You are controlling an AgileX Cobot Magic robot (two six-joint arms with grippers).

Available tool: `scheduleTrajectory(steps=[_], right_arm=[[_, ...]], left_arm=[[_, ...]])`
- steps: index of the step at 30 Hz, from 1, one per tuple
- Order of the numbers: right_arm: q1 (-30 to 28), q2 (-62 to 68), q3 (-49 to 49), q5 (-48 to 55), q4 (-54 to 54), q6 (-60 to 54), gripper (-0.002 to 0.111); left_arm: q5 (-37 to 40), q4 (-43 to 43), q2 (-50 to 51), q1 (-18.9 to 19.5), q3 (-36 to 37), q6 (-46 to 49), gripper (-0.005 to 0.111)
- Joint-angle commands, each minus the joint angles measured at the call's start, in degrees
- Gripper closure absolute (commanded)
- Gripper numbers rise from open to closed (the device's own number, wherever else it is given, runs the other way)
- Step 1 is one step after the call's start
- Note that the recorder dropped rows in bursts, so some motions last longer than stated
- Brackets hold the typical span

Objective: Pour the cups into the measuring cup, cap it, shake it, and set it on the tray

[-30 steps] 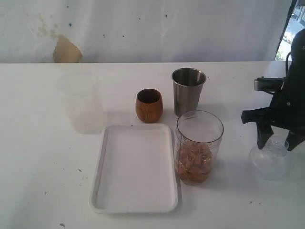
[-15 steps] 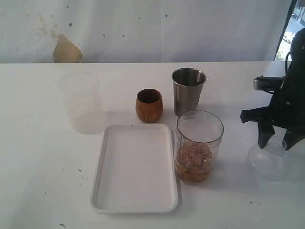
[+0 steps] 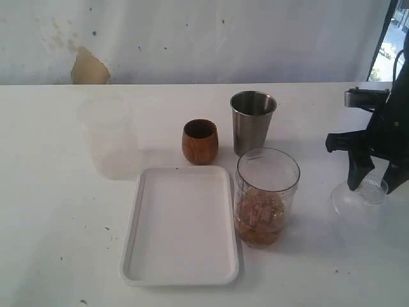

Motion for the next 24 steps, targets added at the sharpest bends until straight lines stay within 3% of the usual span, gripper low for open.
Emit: scheduleTrajectory(steps=[1, 14, 24], right_arm=[[0.8, -2.8, -2.8, 3.4, 2.0, -1.2, 0.108], [3.2, -13.8, -5.4, 3.4, 0.0, 0.3, 0.108], [6.1, -19.9, -5.4, 3.4, 5.5, 0.1, 0.108]], left_arm=[[0.1, 0.1, -0.2, 0.0, 0.3, 0.0, 0.107], [0.1, 0.1, -0.2, 0.0, 0.3, 0.0, 0.107], [0.1, 0.1, -0.2, 0.0, 0.3, 0.0, 0.107]])
